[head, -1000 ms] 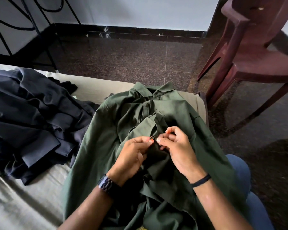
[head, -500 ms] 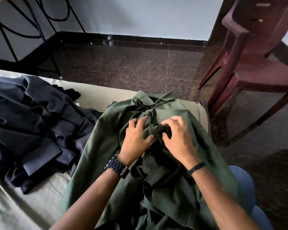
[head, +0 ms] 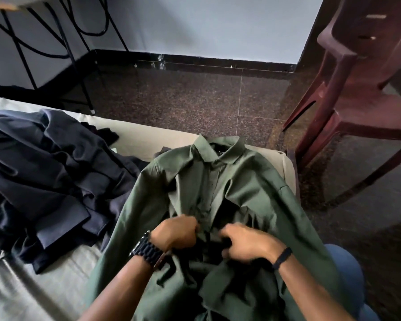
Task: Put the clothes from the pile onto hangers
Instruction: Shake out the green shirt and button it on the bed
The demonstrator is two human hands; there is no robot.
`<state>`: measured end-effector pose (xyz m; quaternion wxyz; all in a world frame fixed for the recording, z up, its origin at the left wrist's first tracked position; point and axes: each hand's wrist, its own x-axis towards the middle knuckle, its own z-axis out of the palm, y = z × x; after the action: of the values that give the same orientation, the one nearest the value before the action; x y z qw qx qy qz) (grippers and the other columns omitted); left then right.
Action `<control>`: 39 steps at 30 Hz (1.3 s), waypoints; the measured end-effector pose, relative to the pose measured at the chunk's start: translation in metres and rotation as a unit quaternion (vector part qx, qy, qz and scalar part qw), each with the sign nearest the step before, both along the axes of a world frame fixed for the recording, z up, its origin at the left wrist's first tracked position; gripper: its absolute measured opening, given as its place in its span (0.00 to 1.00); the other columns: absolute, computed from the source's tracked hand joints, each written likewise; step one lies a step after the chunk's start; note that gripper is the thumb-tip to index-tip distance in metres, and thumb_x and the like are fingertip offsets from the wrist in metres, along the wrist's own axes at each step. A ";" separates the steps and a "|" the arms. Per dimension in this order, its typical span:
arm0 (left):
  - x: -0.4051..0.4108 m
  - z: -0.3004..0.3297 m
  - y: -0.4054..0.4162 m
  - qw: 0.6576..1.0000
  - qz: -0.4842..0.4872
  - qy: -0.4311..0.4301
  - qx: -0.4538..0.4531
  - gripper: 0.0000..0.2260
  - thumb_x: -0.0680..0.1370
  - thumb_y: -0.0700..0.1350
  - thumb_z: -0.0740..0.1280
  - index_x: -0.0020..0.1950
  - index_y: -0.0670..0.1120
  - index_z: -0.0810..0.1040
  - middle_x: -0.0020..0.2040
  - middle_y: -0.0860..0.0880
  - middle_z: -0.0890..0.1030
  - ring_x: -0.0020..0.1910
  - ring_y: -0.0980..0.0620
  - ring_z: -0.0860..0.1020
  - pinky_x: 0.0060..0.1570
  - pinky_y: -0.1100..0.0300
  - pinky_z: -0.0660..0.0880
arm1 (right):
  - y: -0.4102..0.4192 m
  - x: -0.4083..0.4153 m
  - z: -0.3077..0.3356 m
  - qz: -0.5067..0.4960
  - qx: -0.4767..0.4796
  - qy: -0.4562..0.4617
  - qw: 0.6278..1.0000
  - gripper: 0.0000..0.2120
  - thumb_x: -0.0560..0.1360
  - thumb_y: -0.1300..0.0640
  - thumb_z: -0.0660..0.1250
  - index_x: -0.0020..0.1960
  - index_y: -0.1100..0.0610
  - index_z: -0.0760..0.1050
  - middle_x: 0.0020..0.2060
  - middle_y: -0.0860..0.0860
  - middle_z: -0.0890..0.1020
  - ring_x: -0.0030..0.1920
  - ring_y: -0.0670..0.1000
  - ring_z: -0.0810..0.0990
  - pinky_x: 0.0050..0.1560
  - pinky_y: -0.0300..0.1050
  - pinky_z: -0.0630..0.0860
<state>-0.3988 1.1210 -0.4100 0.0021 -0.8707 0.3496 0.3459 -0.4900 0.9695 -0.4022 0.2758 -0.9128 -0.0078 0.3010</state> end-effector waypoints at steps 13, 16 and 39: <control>0.054 -0.011 -0.047 0.952 0.069 -0.141 -0.263 0.17 0.79 0.45 0.59 0.67 0.43 0.73 0.64 0.42 0.73 0.65 0.44 0.71 0.66 0.55 0.63 | -0.032 0.064 -0.026 -0.152 -0.114 -0.323 0.927 0.20 0.76 0.54 0.66 0.67 0.52 0.71 0.68 0.56 0.68 0.69 0.58 0.66 0.68 0.50 0.64; 0.073 -0.051 -0.044 0.967 0.044 -0.169 -0.185 0.24 0.81 0.52 0.58 0.76 0.50 0.61 0.78 0.47 0.55 0.76 0.46 0.55 0.73 0.55 0.56 | -0.039 0.069 -0.049 -0.122 -0.246 -0.217 0.937 0.33 0.75 0.42 0.64 0.76 0.46 0.56 0.77 0.54 0.50 0.77 0.59 0.47 0.72 0.64 0.51; -0.031 0.008 -0.160 0.938 0.059 -0.152 -0.307 0.24 0.77 0.46 0.62 0.72 0.45 0.64 0.68 0.44 0.68 0.66 0.41 0.67 0.66 0.48 0.65 | -0.111 -0.027 -0.029 -0.387 -0.013 -0.277 0.879 0.20 0.75 0.57 0.68 0.65 0.60 0.71 0.60 0.60 0.74 0.64 0.59 0.71 0.65 0.49 0.65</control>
<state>-0.4297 0.9611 -0.4021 -0.2322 -0.8903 0.3824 0.0845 -0.5165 0.8582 -0.4310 0.3453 -0.8927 0.2735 -0.0949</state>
